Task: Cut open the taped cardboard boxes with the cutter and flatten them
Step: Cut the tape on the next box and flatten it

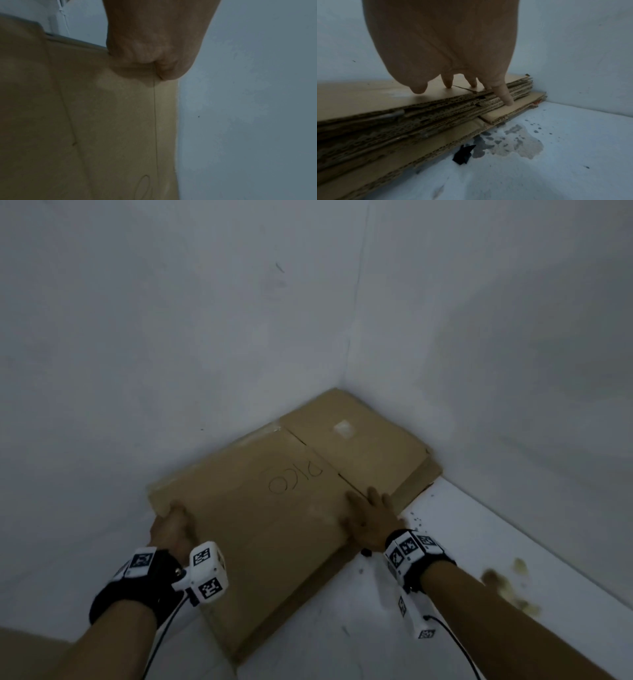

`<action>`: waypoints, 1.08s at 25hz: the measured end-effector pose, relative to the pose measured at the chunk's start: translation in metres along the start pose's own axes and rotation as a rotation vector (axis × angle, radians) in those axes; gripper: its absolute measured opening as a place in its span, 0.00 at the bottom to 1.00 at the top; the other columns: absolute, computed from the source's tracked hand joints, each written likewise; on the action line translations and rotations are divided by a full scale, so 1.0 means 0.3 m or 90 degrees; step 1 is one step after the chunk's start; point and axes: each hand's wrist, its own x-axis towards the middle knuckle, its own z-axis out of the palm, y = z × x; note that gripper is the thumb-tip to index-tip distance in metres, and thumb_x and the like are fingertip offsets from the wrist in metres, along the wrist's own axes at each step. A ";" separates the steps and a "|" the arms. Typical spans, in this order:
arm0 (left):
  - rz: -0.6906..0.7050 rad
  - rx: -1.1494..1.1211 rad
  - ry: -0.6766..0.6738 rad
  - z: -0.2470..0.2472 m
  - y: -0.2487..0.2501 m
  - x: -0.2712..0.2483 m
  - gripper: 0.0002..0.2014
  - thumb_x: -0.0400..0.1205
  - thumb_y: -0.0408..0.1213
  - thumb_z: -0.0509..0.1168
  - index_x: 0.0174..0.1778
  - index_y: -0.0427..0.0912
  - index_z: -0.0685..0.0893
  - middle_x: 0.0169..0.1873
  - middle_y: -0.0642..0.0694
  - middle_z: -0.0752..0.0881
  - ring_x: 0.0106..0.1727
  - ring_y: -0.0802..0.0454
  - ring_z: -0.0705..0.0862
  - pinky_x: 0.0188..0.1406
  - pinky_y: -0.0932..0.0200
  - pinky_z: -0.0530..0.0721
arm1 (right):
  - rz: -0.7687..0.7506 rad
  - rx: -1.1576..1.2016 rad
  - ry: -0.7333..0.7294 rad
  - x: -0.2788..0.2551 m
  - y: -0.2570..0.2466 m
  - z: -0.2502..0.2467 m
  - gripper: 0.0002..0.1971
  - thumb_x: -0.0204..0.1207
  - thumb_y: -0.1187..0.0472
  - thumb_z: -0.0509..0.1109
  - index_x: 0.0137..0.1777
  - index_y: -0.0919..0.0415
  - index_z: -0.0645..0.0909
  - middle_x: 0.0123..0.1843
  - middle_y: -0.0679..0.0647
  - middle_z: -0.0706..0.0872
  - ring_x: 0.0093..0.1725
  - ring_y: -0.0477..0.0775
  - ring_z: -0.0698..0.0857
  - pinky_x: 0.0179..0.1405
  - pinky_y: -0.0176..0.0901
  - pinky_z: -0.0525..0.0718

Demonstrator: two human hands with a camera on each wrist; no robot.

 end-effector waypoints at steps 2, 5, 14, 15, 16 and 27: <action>0.071 0.062 0.060 0.018 0.023 0.035 0.37 0.86 0.54 0.60 0.87 0.41 0.56 0.83 0.37 0.65 0.79 0.32 0.70 0.76 0.35 0.72 | -0.008 0.048 0.015 0.029 0.004 0.012 0.36 0.81 0.30 0.55 0.86 0.34 0.46 0.89 0.49 0.35 0.87 0.62 0.34 0.81 0.80 0.49; 0.149 0.265 0.113 0.042 0.023 0.049 0.38 0.85 0.52 0.62 0.87 0.41 0.54 0.84 0.34 0.59 0.82 0.31 0.61 0.78 0.33 0.65 | -0.020 0.055 0.033 0.057 -0.020 0.017 0.38 0.82 0.30 0.55 0.87 0.37 0.45 0.89 0.51 0.32 0.86 0.64 0.30 0.83 0.75 0.48; 0.112 0.408 0.104 0.069 0.022 0.077 0.45 0.86 0.49 0.63 0.88 0.42 0.39 0.87 0.35 0.41 0.86 0.31 0.47 0.84 0.34 0.50 | -0.030 -0.030 -0.019 0.068 -0.011 -0.063 0.37 0.82 0.33 0.58 0.87 0.37 0.47 0.90 0.52 0.41 0.88 0.66 0.42 0.83 0.72 0.54; 0.138 0.428 0.116 0.068 0.029 0.052 0.45 0.86 0.50 0.64 0.88 0.43 0.40 0.87 0.36 0.40 0.87 0.33 0.45 0.84 0.33 0.48 | -0.032 -0.022 0.004 0.062 -0.012 -0.077 0.35 0.84 0.35 0.57 0.88 0.40 0.50 0.90 0.55 0.47 0.87 0.66 0.48 0.83 0.70 0.56; 0.183 0.451 0.129 0.072 0.035 0.021 0.44 0.85 0.51 0.65 0.89 0.45 0.44 0.87 0.37 0.41 0.87 0.34 0.45 0.84 0.31 0.47 | -0.028 0.005 0.039 0.050 -0.006 -0.091 0.33 0.85 0.37 0.57 0.87 0.43 0.54 0.89 0.57 0.52 0.87 0.64 0.53 0.83 0.67 0.59; 0.649 0.554 -0.310 0.432 0.079 -0.475 0.09 0.84 0.44 0.69 0.57 0.46 0.87 0.60 0.43 0.87 0.62 0.43 0.83 0.58 0.55 0.77 | 0.033 0.105 0.223 -0.431 0.240 -0.348 0.17 0.86 0.48 0.62 0.66 0.56 0.83 0.67 0.57 0.84 0.67 0.59 0.81 0.63 0.47 0.79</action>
